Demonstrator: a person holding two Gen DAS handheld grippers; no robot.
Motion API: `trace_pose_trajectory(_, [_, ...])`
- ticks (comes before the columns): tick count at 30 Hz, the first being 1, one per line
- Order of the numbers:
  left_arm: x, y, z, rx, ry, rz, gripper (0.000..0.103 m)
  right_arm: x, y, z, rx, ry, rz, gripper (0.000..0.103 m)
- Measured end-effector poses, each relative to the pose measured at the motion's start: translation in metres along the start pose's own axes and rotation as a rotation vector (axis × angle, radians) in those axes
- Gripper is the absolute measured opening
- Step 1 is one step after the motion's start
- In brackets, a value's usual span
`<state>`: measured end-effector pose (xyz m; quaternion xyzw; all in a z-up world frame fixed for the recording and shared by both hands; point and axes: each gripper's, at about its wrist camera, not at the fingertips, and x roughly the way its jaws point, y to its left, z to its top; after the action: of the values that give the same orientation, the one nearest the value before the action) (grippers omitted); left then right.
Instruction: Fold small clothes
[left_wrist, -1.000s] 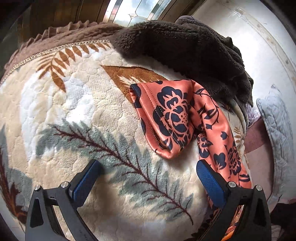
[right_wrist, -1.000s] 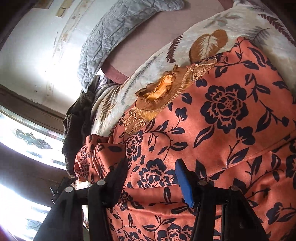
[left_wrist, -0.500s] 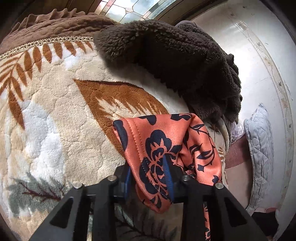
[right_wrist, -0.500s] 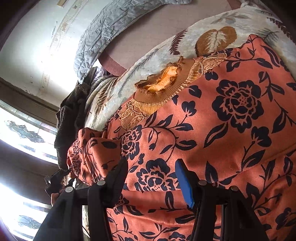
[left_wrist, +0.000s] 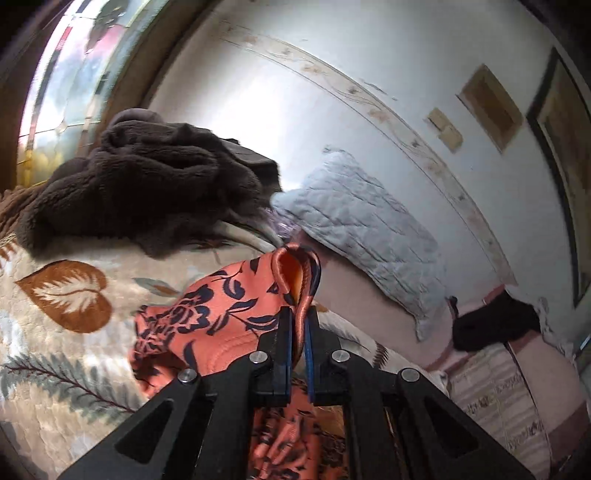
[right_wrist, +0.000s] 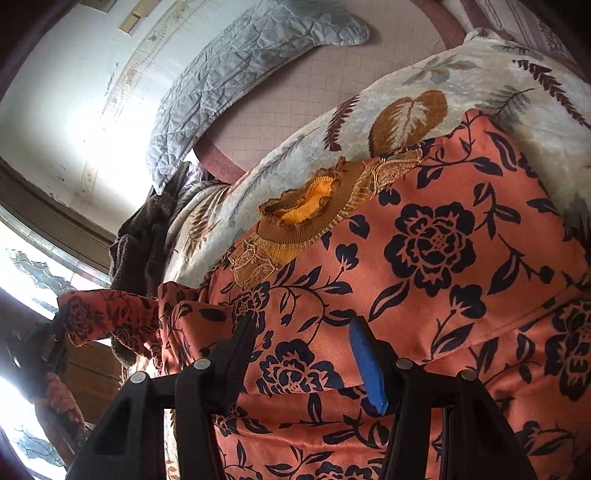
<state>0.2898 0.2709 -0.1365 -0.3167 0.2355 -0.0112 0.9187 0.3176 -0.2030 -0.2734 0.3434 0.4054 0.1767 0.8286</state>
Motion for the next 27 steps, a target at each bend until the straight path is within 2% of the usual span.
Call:
trace_pose_trajectory(3, [0.013, -0.071, -0.031, 0.112, 0.086, -0.124, 0.005, -0.012, -0.005, 0.006, 0.0, -0.038, -0.011, 0.057])
trace_pose_trajectory(7, [0.041, -0.149, -0.084, 0.198, 0.228, -0.3, 0.005, -0.023, -0.018, 0.015, 0.038, -0.069, 0.002, 0.057])
trace_pose_trajectory(10, [0.065, -0.185, -0.121, 0.242, 0.392, -0.366, 0.005, -0.03, -0.029, 0.022, 0.06, -0.084, 0.013, 0.057])
trace_pose_trajectory(11, [0.066, -0.189, -0.129, 0.26, 0.422, -0.373, 0.005, -0.031, -0.032, 0.025, 0.071, -0.081, 0.03, 0.059])
trace_pose_trajectory(12, [0.065, -0.188, -0.129, 0.274, 0.42, -0.359, 0.006, -0.032, -0.036, 0.027, 0.081, -0.074, 0.057, 0.065])
trace_pose_trajectory(13, [0.061, -0.183, -0.125, 0.285, 0.392, -0.327, 0.01, -0.033, -0.039, 0.029, 0.094, -0.067, 0.091, 0.069])
trace_pose_trajectory(14, [0.054, -0.172, -0.119, 0.293, 0.351, -0.278, 0.022, -0.032, -0.041, 0.03, 0.108, -0.057, 0.133, 0.076])
trace_pose_trajectory(15, [0.049, -0.157, -0.109, 0.288, 0.299, -0.205, 0.031, -0.03, -0.04, 0.03, 0.117, -0.041, 0.178, 0.078])
trace_pose_trajectory(16, [0.047, -0.138, -0.097, 0.265, 0.24, -0.115, 0.054, -0.026, -0.037, 0.029, 0.123, -0.018, 0.221, 0.077])
trace_pose_trajectory(17, [0.041, -0.118, -0.087, 0.228, 0.178, -0.011, 0.067, -0.022, -0.033, 0.027, 0.121, 0.006, 0.252, 0.077])
trace_pose_trajectory(19, [0.03, -0.072, -0.071, 0.155, 0.089, 0.196, 0.068, -0.012, -0.017, 0.02, 0.089, 0.042, 0.28, 0.077])
trace_pose_trajectory(20, [0.027, -0.048, -0.063, 0.121, 0.082, 0.275, 0.068, -0.006, -0.007, 0.014, 0.064, 0.067, 0.303, 0.077])
trace_pose_trajectory(25, [0.019, 0.052, -0.045, -0.048, 0.086, 0.532, 0.068, 0.026, 0.057, -0.023, -0.021, 0.188, 0.487, 0.077])
trace_pose_trajectory(27, [0.019, 0.081, -0.045, -0.109, 0.107, 0.592, 0.068, 0.047, 0.08, -0.039, -0.017, 0.243, 0.514, 0.077])
